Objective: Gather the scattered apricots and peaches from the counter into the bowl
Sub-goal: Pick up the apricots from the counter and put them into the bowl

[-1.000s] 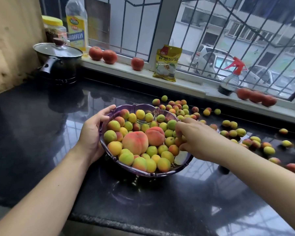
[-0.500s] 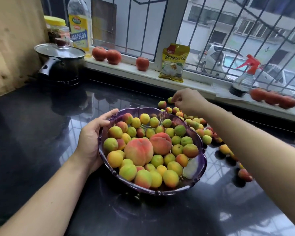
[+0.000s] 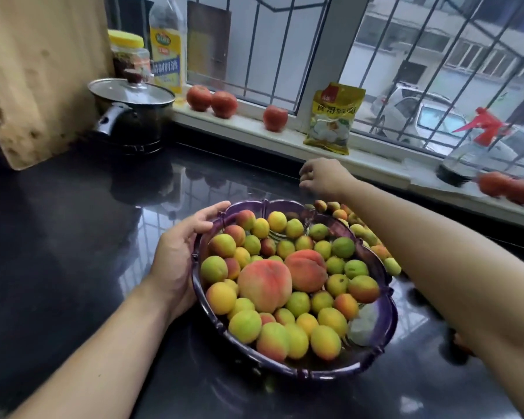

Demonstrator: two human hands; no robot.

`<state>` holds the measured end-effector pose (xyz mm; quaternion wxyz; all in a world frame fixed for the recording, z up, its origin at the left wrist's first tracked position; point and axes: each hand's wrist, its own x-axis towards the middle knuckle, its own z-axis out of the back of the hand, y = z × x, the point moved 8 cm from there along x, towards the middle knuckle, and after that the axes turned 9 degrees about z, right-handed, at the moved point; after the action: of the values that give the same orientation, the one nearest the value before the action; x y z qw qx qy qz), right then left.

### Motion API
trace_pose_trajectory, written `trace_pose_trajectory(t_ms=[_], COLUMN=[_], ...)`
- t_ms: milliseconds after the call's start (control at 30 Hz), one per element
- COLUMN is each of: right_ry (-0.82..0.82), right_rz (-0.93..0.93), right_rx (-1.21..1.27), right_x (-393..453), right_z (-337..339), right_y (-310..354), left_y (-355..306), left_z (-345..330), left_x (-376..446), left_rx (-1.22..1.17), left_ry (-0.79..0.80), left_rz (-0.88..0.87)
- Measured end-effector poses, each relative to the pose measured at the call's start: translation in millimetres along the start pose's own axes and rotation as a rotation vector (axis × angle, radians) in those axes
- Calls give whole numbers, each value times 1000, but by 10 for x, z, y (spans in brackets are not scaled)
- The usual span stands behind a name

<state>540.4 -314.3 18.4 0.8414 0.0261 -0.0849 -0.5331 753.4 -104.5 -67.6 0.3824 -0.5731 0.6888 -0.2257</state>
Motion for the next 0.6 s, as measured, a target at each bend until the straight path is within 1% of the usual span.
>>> trace_pose_trajectory(t_ms=[33,67,133,233,300,333,367,500,567,600], right_ry=[-55,-63,17,168,225,247,262,305,317,331], right_rz=[-9,-24,-8,57,71,72,61,35,88,117], right_rx=[168,377,751,1005,1062,1021,912,235,-101,-219], right_x=[-141,-324,-785,-1495,-1883,-2023,-2140,-2384,-2403,-2407], right_z=[144,251,414,549,603,628,652,712,644,581], right_y=[52,124,343,597,688,731,752,860,947,988], left_y=[2,2,-1,-10,-6,-16,-19,-10,-12,-13], left_z=[2,-3,-11,-32,-41,-34,-29,-28,-31,-32], left_x=[-2,-4,-19,-45,-67,-74,-86,-108,-119,-126], left_rx=[1,4,17,29,40,45,48,34,32,31], left_ry=[-4,-5,-11,-17,-24,-34,-42,-37,-35,-34], left_rz=[0,-1,-12,-24,-27,-32,-34,-26,-25,-27])
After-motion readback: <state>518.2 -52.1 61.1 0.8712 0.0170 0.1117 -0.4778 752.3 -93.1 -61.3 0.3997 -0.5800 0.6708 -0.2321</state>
